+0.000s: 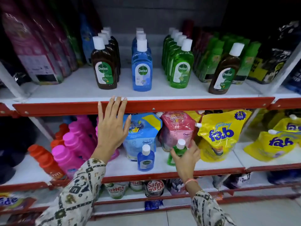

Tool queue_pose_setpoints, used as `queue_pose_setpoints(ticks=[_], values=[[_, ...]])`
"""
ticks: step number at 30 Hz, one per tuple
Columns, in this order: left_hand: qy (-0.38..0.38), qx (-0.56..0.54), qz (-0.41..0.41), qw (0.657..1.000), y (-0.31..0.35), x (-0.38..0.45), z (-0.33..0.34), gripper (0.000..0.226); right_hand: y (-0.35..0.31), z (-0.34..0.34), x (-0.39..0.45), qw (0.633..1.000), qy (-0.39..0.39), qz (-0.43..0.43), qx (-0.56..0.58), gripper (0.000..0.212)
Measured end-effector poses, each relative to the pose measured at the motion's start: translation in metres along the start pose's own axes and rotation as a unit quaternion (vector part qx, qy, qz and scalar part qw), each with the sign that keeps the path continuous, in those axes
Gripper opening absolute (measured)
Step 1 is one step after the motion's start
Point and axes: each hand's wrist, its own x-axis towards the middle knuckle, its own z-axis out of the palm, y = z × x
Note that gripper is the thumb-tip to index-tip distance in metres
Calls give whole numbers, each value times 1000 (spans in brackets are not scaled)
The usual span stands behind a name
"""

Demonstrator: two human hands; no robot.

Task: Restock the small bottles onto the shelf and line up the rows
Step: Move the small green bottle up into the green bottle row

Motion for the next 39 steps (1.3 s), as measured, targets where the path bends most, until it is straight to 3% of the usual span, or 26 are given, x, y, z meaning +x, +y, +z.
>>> queue_pose_setpoints(ticks=[4,11,18,31,36,39], values=[[21,5,-3,1000,-1,1,6,57,6,19,-8,990,-60,122,24,104],[29,5,3,1000,-2,1,8,58,9,27,-2,988,-9,151,28,83],[30,1,-9,1000,3,1,5,59,-11,-6,-7,993,32,69,89,78],[33,-13,-10,999,4,0,6,59,-154,-108,36,956,73,-130,253,80],[33,-16,-5,999,2,0,6,59,-200,-118,74,946,91,-152,271,86],[36,-15,0,999,1,0,6,59,-212,-113,102,960,88,-142,223,94]])
